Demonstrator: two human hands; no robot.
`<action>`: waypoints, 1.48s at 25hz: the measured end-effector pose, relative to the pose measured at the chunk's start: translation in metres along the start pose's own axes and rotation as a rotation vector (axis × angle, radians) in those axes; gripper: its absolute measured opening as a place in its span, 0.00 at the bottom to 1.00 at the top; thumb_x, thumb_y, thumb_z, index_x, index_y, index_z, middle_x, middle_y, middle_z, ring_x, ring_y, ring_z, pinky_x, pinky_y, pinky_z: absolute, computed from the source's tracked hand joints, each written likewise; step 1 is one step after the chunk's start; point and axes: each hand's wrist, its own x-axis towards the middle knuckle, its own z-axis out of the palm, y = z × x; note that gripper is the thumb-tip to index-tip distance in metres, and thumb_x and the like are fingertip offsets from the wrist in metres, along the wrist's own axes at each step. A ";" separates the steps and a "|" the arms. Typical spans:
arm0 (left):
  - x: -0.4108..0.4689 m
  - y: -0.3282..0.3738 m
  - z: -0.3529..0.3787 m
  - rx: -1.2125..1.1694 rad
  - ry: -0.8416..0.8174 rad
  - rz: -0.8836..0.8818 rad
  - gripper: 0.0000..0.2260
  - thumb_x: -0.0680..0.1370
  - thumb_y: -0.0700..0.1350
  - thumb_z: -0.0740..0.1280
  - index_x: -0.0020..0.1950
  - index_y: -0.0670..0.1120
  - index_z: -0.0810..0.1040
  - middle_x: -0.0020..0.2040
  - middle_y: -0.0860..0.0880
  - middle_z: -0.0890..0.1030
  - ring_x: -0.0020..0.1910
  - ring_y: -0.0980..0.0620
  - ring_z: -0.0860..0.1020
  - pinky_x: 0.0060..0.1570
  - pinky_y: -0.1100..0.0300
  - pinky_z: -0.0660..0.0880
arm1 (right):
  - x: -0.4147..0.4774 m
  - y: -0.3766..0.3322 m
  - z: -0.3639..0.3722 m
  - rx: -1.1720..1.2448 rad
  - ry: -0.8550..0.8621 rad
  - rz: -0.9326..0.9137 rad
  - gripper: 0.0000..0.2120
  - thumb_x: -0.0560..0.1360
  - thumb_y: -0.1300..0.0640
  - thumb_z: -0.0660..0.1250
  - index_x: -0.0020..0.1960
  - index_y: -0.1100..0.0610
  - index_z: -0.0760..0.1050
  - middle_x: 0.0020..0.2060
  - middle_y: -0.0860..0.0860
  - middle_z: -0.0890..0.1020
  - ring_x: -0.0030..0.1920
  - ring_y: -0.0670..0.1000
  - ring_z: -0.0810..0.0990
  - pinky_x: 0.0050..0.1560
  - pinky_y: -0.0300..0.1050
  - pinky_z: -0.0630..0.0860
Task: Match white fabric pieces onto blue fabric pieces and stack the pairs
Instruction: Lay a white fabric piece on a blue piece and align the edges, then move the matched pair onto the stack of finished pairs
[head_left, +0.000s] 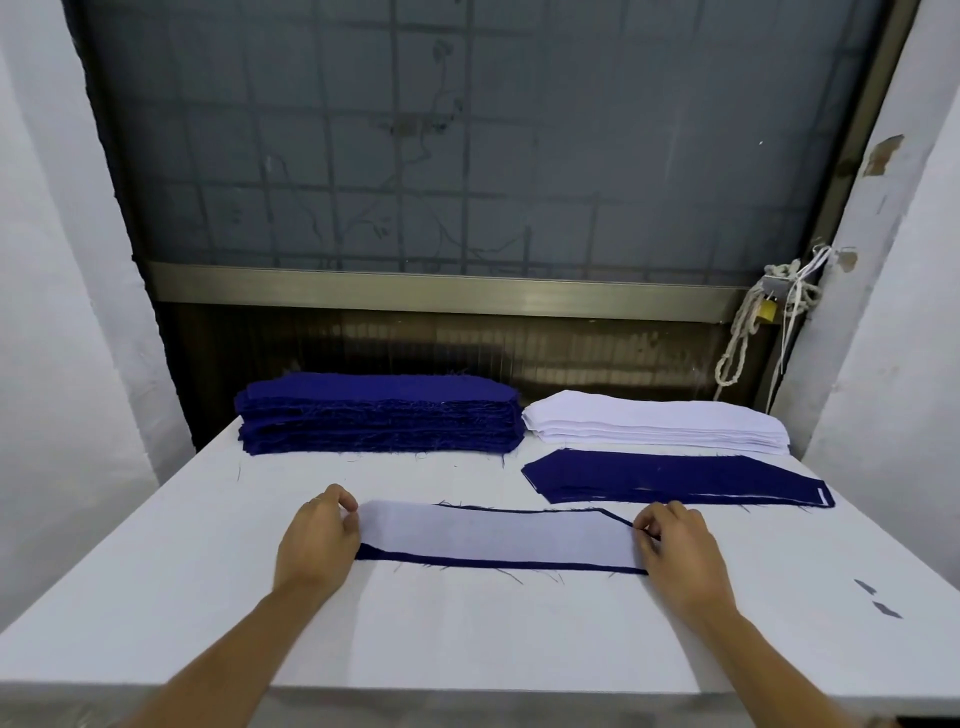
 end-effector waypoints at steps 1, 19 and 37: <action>0.000 0.000 -0.001 -0.013 -0.011 -0.010 0.04 0.80 0.42 0.63 0.50 0.51 0.73 0.44 0.52 0.78 0.40 0.52 0.77 0.41 0.52 0.78 | 0.000 0.000 0.000 -0.016 -0.001 -0.002 0.06 0.77 0.61 0.65 0.45 0.51 0.76 0.40 0.44 0.73 0.46 0.49 0.71 0.45 0.47 0.74; 0.140 0.026 -0.072 0.068 0.144 0.175 0.05 0.81 0.48 0.67 0.54 0.48 0.77 0.46 0.51 0.78 0.42 0.53 0.77 0.40 0.54 0.76 | 0.116 -0.115 0.023 0.037 -0.105 -0.102 0.04 0.81 0.53 0.62 0.48 0.47 0.73 0.33 0.46 0.80 0.36 0.47 0.78 0.37 0.48 0.79; 0.276 -0.039 -0.075 0.346 -0.194 -0.027 0.12 0.82 0.54 0.65 0.59 0.48 0.79 0.53 0.47 0.80 0.51 0.49 0.80 0.59 0.48 0.78 | 0.234 -0.240 0.113 -0.025 -0.161 -0.309 0.11 0.81 0.45 0.63 0.60 0.48 0.76 0.59 0.47 0.76 0.61 0.49 0.73 0.65 0.51 0.72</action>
